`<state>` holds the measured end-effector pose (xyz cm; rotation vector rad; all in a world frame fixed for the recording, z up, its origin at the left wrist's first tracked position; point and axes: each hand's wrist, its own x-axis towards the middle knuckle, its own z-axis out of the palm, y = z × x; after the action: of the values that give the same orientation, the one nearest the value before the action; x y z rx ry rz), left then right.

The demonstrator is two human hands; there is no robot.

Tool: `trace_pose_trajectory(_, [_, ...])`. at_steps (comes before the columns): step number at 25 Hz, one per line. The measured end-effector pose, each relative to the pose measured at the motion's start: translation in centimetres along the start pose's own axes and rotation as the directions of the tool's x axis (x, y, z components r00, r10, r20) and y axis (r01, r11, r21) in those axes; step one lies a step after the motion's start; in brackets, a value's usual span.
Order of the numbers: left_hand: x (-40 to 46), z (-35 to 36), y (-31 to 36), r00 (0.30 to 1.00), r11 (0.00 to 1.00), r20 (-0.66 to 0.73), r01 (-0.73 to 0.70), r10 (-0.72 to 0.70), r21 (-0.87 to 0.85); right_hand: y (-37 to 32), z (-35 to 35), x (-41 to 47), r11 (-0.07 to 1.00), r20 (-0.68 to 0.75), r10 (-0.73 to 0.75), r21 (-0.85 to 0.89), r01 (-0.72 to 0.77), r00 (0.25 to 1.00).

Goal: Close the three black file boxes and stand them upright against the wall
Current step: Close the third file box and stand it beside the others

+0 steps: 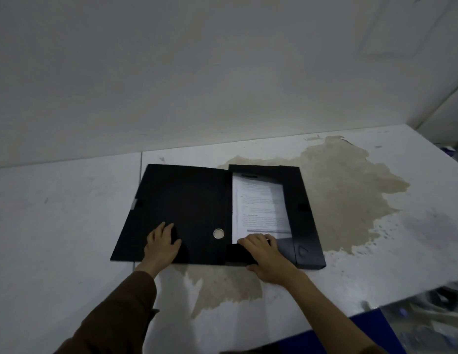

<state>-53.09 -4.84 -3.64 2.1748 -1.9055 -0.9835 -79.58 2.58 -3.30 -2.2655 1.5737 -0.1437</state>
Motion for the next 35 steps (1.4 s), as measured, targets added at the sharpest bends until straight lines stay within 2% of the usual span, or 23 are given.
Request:
trace_pose_trajectory(4, [-0.4,-0.9,-2.2,0.981,0.985,-0.091,0.174,-0.172,0.014,0.2,0.1,1.7,0.992,0.068,-0.062,-0.105,0.069,0.996])
trace_pose_trajectory(7, [-0.7,-1.9,-4.1,0.906,0.923,-0.18,0.369,-0.384,-0.108,-0.1,0.2,2.7,0.987,0.087,0.001,-0.162,0.013,0.996])
trace_pose_trajectory(9, [-0.8,-2.4,-5.1,0.863,0.882,-0.196,0.436,-0.466,-0.179,-0.9,0.5,3.2,0.983,0.116,0.037,-0.184,-0.016,0.993])
trace_pose_trajectory(12, [-0.8,-2.8,-5.7,0.853,0.879,-0.226,0.43,-0.471,-0.206,-2.9,1.2,4.3,0.984,0.15,0.077,-0.173,-0.051,0.986])
trace_pose_trajectory(14, [-0.9,-3.3,-6.2,0.841,0.864,-0.23,0.435,-0.49,-0.253,-4.4,1.7,5.0,0.982,0.182,0.048,-0.187,-0.013,0.982])
trace_pose_trajectory(18, [-1.0,-5.7,-7.7,0.83,0.79,-0.191,0.389,-0.523,-0.474,-5.5,2.0,5.5,0.981,0.212,0.015,-0.193,0.027,0.977])
trace_pose_trajectory(21, [-2.4,-9.1,-7.0,0.889,0.708,-0.212,0.159,-0.406,-0.688,-5.3,1.5,5.6,0.997,0.236,0.045,-0.066,-0.031,0.971])
trace_pose_trajectory(23, [-4.2,-11.8,-5.4,0.94,0.691,-0.229,0.009,-0.253,-0.723,-5.8,0.2,5.8,0.981,0.242,0.058,0.169,-0.1,0.969])
trace_pose_trajectory(25, [-6.2,-13.9,-2.8,0.975,0.691,-0.218,-0.131,-0.04,-0.71,-6.8,-2.1,6.4,0.864,0.174,0.065,0.484,-0.143,0.983])
trace_pose_trajectory(27, [-7.9,-14.9,0.8,0.967,0.683,-0.198,-0.253,0.16,-0.685,-8.3,-5.4,7.0,0.704,0.06,0.046,0.706,-0.075,0.997])
trace_pose_trajectory(29, [-8.6,-14.4,4.5,0.928,0.663,-0.19,-0.362,0.32,-0.656,-9.5,-9.3,7.4,0.612,-0.07,0.036,0.79,0.034,0.997])
trace_pose_trajectory(32, [-8.1,-10.8,9.1,0.874,0.679,-0.147,-0.456,0.463,-0.575,-9.4,-14.8,6.9,0.54,-0.201,0.054,0.83,0.141,0.978])
trace_pose_trajectory(33, [-7.6,-9.3,10.2,0.862,0.697,-0.107,-0.469,0.496,-0.542,-8.7,-15.9,6.5,0.555,-0.206,0.056,0.82,0.141,0.977])
trace_pose_trajectory(35, [-6.2,-6.1,11.5,0.83,0.731,-0.007,-0.496,0.558,-0.469,-6.2,-17.1,5.5,0.655,-0.174,0.082,0.752,0.078,0.981])
